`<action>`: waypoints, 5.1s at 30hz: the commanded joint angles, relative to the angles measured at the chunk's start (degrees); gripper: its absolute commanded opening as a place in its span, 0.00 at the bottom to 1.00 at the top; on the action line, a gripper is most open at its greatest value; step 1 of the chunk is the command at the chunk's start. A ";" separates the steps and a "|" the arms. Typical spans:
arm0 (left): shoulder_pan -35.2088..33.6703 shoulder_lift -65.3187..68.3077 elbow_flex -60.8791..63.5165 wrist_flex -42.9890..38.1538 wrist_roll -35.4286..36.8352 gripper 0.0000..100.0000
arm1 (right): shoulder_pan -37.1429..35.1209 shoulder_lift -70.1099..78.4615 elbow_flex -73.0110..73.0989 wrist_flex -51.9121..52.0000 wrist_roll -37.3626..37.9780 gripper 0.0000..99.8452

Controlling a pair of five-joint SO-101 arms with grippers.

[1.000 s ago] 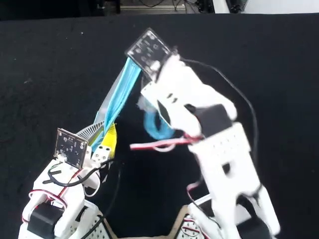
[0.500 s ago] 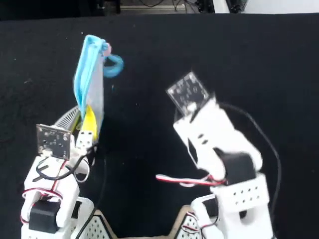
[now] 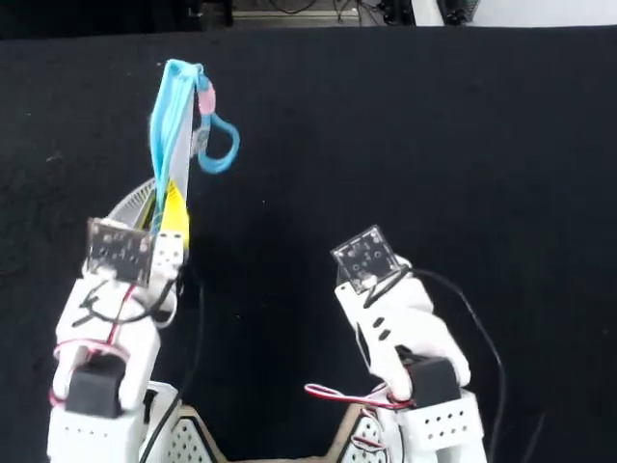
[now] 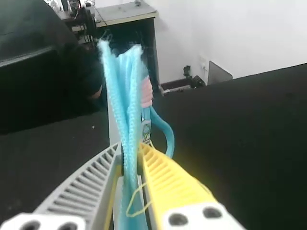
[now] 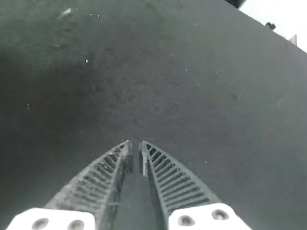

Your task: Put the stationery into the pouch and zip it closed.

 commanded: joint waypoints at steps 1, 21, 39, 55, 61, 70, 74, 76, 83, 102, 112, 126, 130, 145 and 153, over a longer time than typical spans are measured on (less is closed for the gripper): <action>-0.75 14.86 -4.53 -10.29 -1.58 0.03 | 0.62 -6.64 3.21 -1.41 -5.01 0.03; 4.26 70.07 -44.88 0.44 -1.41 0.03 | 0.53 -10.24 6.02 -1.23 -5.27 0.03; 7.16 70.15 -50.15 7.65 5.98 0.22 | 0.53 -10.24 6.11 -0.53 -5.10 0.03; -8.84 68.31 -39.25 27.34 6.33 0.05 | 0.62 -10.68 6.02 -0.97 -5.36 0.03; -12.97 55.65 -21.05 19.52 5.89 0.03 | 0.44 -10.68 6.11 -0.97 -5.36 0.03; -13.23 26.73 -0.13 18.55 -1.67 0.03 | 0.53 -10.68 -0.75 7.82 -5.45 0.03; -13.23 16.62 6.90 18.55 -1.41 0.03 | 2.46 -10.59 -2.51 18.29 -5.45 0.03; -12.97 11.87 9.98 18.55 -1.32 0.03 | 5.54 -10.59 -2.51 21.10 -5.63 0.03; -12.62 -3.96 16.84 24.70 -1.32 0.03 | 13.80 -10.68 -1.63 24.53 -11.96 0.03; -13.23 -9.93 26.07 36.66 -1.23 0.03 | 11.16 -10.59 6.11 24.62 -26.02 0.03; -13.23 -9.93 25.98 34.81 15.21 0.03 | 11.16 -10.59 6.11 24.62 -26.02 0.03; -12.97 -9.93 25.98 34.90 11.43 0.03 | 11.16 -10.59 6.11 24.62 -26.02 0.03; -13.05 -9.93 25.98 34.90 11.43 0.03 | 11.16 -10.59 6.11 24.62 -26.02 0.03; -13.05 -9.93 25.98 34.90 11.43 0.03 | 11.16 -10.59 6.11 24.62 -26.02 0.03; -13.05 -9.93 25.98 34.90 11.43 0.03 | 11.16 -10.59 6.11 24.62 -26.02 0.03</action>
